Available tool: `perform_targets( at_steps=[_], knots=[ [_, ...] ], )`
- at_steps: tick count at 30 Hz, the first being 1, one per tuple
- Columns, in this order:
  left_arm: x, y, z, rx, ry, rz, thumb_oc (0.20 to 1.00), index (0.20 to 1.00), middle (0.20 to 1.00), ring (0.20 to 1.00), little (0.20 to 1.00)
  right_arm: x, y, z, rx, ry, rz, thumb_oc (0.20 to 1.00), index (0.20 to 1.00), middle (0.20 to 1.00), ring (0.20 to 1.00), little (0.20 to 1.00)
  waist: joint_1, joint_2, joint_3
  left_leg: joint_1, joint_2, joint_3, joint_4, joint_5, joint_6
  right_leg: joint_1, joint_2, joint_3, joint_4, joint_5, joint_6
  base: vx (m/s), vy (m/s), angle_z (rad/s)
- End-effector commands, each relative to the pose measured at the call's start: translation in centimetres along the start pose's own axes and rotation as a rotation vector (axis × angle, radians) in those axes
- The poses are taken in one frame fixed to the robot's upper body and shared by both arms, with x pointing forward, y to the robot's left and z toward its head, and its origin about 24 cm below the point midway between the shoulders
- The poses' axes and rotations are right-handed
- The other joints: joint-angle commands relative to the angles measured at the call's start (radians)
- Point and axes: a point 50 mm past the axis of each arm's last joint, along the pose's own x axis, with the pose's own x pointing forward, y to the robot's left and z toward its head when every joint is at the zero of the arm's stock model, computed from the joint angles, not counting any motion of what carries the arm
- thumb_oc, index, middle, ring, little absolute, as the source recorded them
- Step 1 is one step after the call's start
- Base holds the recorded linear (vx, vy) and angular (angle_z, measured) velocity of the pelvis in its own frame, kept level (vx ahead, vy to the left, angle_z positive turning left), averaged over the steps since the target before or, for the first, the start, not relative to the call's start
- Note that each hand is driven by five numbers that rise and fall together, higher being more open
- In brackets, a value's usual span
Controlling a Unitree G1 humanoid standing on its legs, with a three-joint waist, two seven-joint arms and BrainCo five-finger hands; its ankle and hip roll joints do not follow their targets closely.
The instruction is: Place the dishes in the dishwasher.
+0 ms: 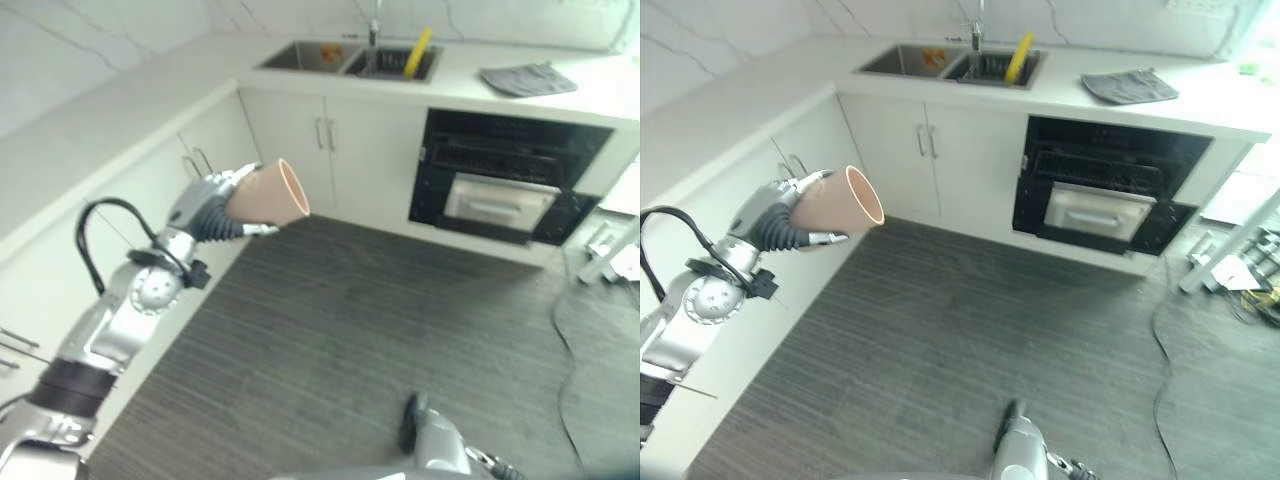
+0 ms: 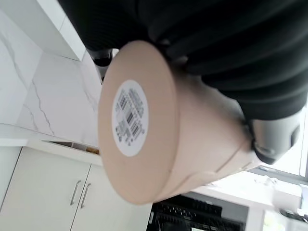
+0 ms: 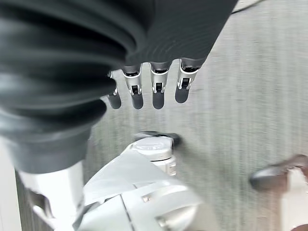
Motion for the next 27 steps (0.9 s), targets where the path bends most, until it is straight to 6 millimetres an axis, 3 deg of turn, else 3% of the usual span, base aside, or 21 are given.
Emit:
perform_targets(
  at_steps=[1, 3, 4, 5, 6, 7, 8, 10, 11, 12, 13, 18, 23, 27],
  knots=[
    [0.4, 3.4, 0.1, 0.038, -0.024, 0.125, 0.2, 0.2, 0.2, 0.2, 0.2, -0.1, -0.2, 0.3, -0.05, -0.001, 0.016, 1.0, 1.0, 1.0, 1.0, 1.0, -0.049, -0.033, -0.076, -0.201, 0.038, 0.017, 0.243, 0.031, 0.066, 0.139, 0.017, -0.006, -0.274, 0.08, 0.141, 0.4, -0.081, -0.6],
    [0.2, 3.8, -0.1, 0.024, -0.009, 0.133, 0.2, 0.2, 0.2, 0.2, 0.2, -0.1, -1.0, 1.1, -0.063, -0.012, 0.006, 1.0, 1.0, 1.0, 1.0, 1.0, -0.036, -0.024, -0.08, -0.248, 0.055, 0.012, 0.395, 0.085, 0.041, 0.178, 0.045, -0.023, -0.286, 0.04, 0.103, 0.33, -0.095, -0.83],
    [0.3, 4.1, -0.1, 0.009, -0.009, 0.135, 0.2, 0.2, 0.2, 0.2, 0.2, -0.2, -1.6, 1.7, -0.056, -0.029, -0.004, 1.0, 1.0, 1.0, 1.0, 1.0, -0.031, -0.04, -0.074, -0.357, 0.081, 0.002, 0.557, 0.164, 0.022, 0.218, 0.054, -0.02, -0.315, 0.03, 0.069, 0.32, -0.084, -0.71],
    [0.7, 4.3, 0.0, 0.005, -0.02, 0.132, 0.2, 0.2, 0.2, 0.2, 0.2, -0.4, -2.2, 2.1, -0.045, -0.048, -0.007, 1.0, 1.0, 1.0, 1.0, 1.0, -0.025, -0.043, -0.058, -0.447, 0.101, -0.01, 0.591, 0.173, 0.029, 0.244, 0.063, -0.019, -0.329, 0.027, 0.057, 0.24, -0.066, -0.45],
    [0.7, 4.3, 0.1, 0.004, -0.024, 0.131, 0.2, 0.2, 0.2, 0.2, 0.2, -0.4, -2.3, 2.2, -0.043, -0.05, -0.006, 1.0, 1.0, 1.0, 1.0, 1.0, -0.025, -0.044, -0.057, -0.459, 0.102, -0.012, 0.591, 0.174, 0.03, 0.245, 0.064, -0.02, -0.332, 0.028, 0.056, 0.18, 0.03, -0.12],
    [1.0, 4.2, 0.1, 0.004, -0.032, 0.133, 0.2, 0.2, 0.2, 0.2, 0.2, -0.4, -2.5, 2.4, -0.042, -0.063, -0.002, 1.0, 1.0, 1.0, 1.0, 1.0, -0.025, -0.04, -0.043, -0.497, 0.119, -0.005, 0.536, 0.178, 0.037, 0.263, 0.074, -0.013, -0.337, 0.022, 0.054, 0.18, 0.104, -0.1],
    [1.2, 3.9, 0.1, 0.007, -0.036, 0.138, 0.2, 0.2, 0.2, 0.2, 0.2, -0.4, -2.4, 2.8, -0.047, -0.075, 0.003, 1.0, 1.0, 1.0, 1.0, 1.0, -0.023, -0.035, -0.029, -0.499, 0.107, 0.009, 0.44, 0.164, 0.054, 0.282, 0.084, 0.001, -0.341, 0.015, 0.06, 0.28, 0.209, -0.16],
    [1.2, 3.5, 0.3, 0.004, -0.033, 0.152, 0.2, 0.2, 0.2, 0.2, 0.2, -0.3, -2.1, 2.9, -0.054, -0.086, 0.003, 1.0, 1.0, 1.0, 1.0, 1.0, -0.011, -0.013, -0.007, -0.501, 0.111, 0.025, 0.163, 0.231, 0.042, 0.343, 0.107, 0.024, -0.363, -0.006, 0.078, 0.29, 0.267, -0.25],
    [1.2, 3.4, 0.4, 0.001, -0.036, 0.156, 0.2, 0.2, 0.2, 0.2, 0.2, -0.2, -2.1, 3.0, -0.052, -0.088, 0.0, 1.0, 1.0, 1.0, 1.0, 1.0, -0.006, -0.008, -0.003, -0.508, 0.108, 0.019, 0.091, 0.255, 0.04, 0.354, 0.11, 0.032, -0.371, -0.004, 0.082, 0.28, 0.259, -0.43],
    [0.9, 2.9, 0.7, -0.002, -0.04, 0.157, 0.2, 0.2, 0.2, 0.2, 0.2, -0.2, -1.9, 2.9, -0.046, -0.085, -0.006, 1.0, 1.0, 1.0, 1.0, 1.0, 0.01, -0.002, 0.005, -0.505, 0.096, -0.015, -0.038, 0.302, 0.031, 0.372, 0.112, 0.057, -0.382, -0.003, 0.096, 0.43, 0.323, -0.46],
    [0.1, 2.3, 1.0, 0.005, -0.041, 0.154, 0.2, 0.2, 0.2, 0.2, 0.2, -0.2, -1.7, 2.3, -0.038, -0.073, -0.011, 1.0, 1.0, 1.0, 1.0, 1.0, 0.038, 0.01, 0.021, -0.534, 0.106, -0.11, -0.134, 0.398, 0.013, 0.395, 0.124, 0.113, -0.378, -0.012, 0.101, 0.41, 0.284, -0.49],
    [-0.6, 2.2, 0.7, 0.013, -0.04, 0.152, 0.2, 0.2, 0.2, 0.2, 0.2, -0.1, -1.3, 1.8, -0.021, -0.075, -0.011, 1.0, 1.0, 1.0, 1.0, 1.0, 0.051, 0.008, 0.003, -0.494, 0.102, -0.071, -0.203, 0.354, 0.021, 0.42, 0.094, 0.079, -0.36, -0.044, 0.124, 0.24, 0.231, -0.86],
    [-0.1, 2.8, 0.7, 0.029, -0.051, 0.133, 0.2, 0.2, 0.2, 0.2, 0.2, -0.1, -0.9, 0.7, -0.005, -0.041, -0.02, 1.0, 1.0, 1.0, 1.0, 1.0, 0.051, 0.017, -0.034, -0.414, 0.056, -0.066, -0.239, 0.287, 0.059, 0.427, 0.082, 0.064, -0.269, -0.126, 0.131, 0.24, 0.231, -0.35],
    [0.2, 2.8, 0.8, 0.028, -0.071, 0.124, 0.2, 0.2, 0.2, 0.2, 0.2, -0.1, -0.7, 0.3, 0.024, -0.041, -0.024, 1.0, 1.0, 1.0, 1.0, 1.0, 0.047, 0.015, -0.041, -0.392, 0.025, -0.063, -0.259, 0.266, 0.091, 0.409, 0.08, 0.084, -0.203, -0.132, 0.144, 0.13, 0.16, -0.04]
  ],
)
